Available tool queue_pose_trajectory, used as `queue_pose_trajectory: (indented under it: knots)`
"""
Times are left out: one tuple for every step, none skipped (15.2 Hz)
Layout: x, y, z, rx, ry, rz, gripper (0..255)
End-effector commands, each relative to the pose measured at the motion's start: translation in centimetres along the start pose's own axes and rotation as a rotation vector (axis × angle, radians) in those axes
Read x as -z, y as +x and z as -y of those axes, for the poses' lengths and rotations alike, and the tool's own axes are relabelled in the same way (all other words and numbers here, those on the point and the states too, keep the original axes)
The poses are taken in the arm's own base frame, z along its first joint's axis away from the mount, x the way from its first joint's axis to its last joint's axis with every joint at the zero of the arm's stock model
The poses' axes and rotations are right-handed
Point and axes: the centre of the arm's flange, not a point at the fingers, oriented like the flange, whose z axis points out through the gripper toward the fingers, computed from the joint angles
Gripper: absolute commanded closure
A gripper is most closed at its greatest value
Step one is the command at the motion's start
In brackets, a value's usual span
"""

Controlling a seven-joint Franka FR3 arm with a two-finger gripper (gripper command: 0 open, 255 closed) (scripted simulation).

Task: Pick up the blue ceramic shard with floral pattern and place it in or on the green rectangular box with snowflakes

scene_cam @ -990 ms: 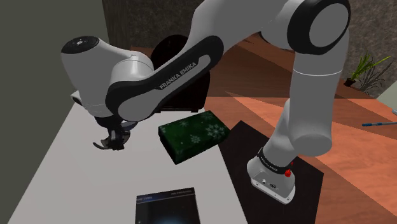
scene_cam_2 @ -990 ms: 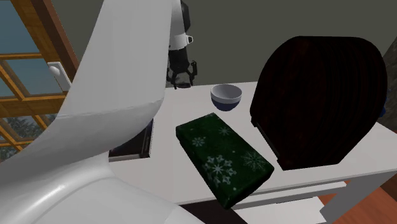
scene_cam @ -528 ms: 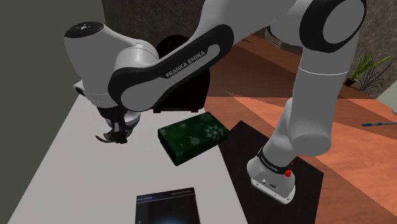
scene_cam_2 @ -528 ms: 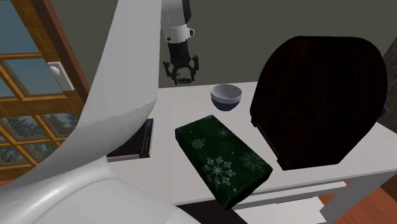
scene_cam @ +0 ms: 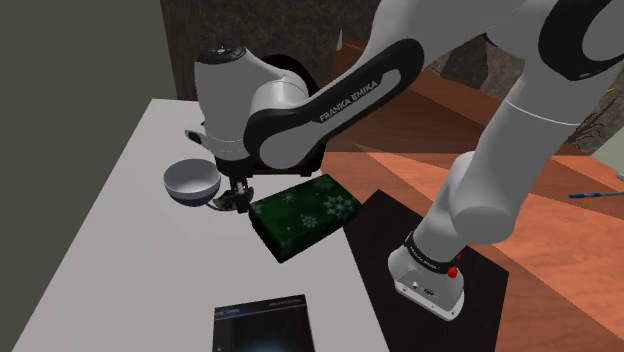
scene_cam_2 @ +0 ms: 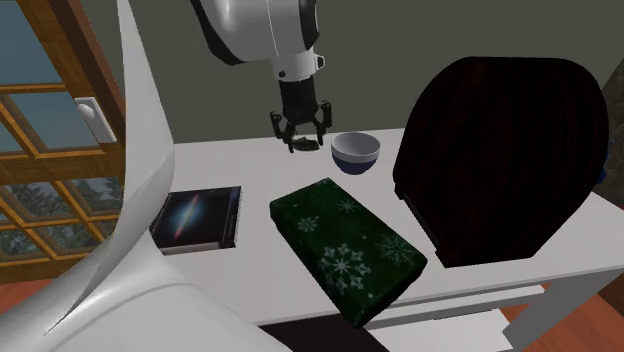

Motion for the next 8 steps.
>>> queue_pose_trajectory:
  knots:
    - [-0.1, -2.7, -0.4, 0.0, 0.0, -0.001, 255]
    - [-0.3, -4.0, -0.6, 0.0, 0.0, -0.001, 255]
    - [-0.4, -5.3, -0.8, 0.0, 0.0, -0.001, 255]
    - [-0.6, -6.6, -1.0, 0.0, 0.0, -0.001, 255]
    - [-0.8, -7.9, -1.1, 0.0, 0.0, -0.001, 255]
    - [-0.9, -9.2, -1.3, 0.0, 0.0, -0.001, 255]
    - [-1.1, -10.5, -1.5, 0.0, 0.0, -0.001, 255]
    - [-1.3, -11.8, -1.7, 0.0, 0.0, -0.001, 255]
